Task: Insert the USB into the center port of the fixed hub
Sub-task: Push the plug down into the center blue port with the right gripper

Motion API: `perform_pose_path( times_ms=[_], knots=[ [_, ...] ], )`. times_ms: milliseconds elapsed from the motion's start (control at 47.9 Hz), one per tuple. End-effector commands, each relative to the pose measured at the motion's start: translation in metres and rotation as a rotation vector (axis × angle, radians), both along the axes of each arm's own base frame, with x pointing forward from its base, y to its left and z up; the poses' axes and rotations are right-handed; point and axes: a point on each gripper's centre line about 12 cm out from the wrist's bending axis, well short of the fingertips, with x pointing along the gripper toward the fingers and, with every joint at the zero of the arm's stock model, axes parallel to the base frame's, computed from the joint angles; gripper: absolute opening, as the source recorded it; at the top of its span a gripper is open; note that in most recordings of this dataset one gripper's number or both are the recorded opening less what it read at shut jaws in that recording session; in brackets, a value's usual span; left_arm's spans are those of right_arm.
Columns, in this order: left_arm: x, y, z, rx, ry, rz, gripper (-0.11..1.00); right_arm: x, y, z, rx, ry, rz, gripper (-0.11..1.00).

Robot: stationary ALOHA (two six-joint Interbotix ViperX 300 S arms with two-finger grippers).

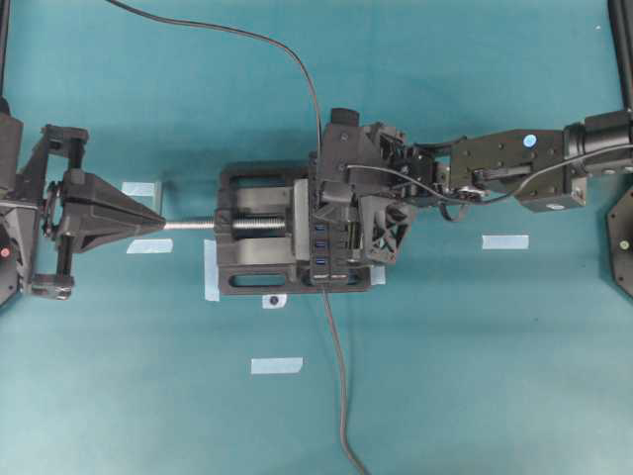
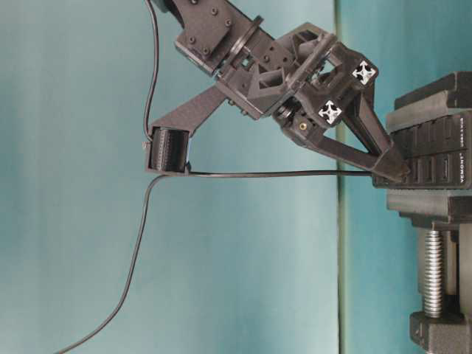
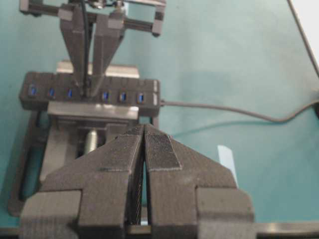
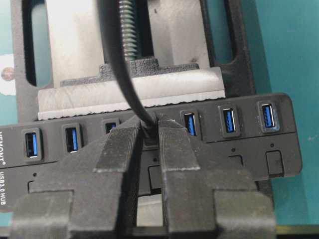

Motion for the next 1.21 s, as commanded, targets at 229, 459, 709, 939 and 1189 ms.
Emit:
perform_pose_path(
  times_ms=[229,459,709,939,1189],
  knots=[
    [0.001,0.000,0.004,0.001,-0.018,-0.001,0.00,0.000,0.005,-0.005,0.006,0.023,0.008,0.32],
    [0.001,0.000,0.004,-0.001,-0.020,0.000,0.00,0.003,0.005,0.001,0.002,0.008,0.010,0.63],
    [0.001,0.000,0.004,0.001,-0.018,-0.002,0.00,0.005,0.004,0.014,-0.001,-0.017,0.011,0.68],
    [0.001,0.000,0.003,0.001,-0.022,-0.002,0.00,0.002,0.005,0.020,0.000,-0.012,0.013,0.69],
    [0.001,0.000,0.002,0.001,-0.022,-0.002,0.00,0.002,0.005,0.027,-0.003,-0.029,0.014,0.71]
  ],
)
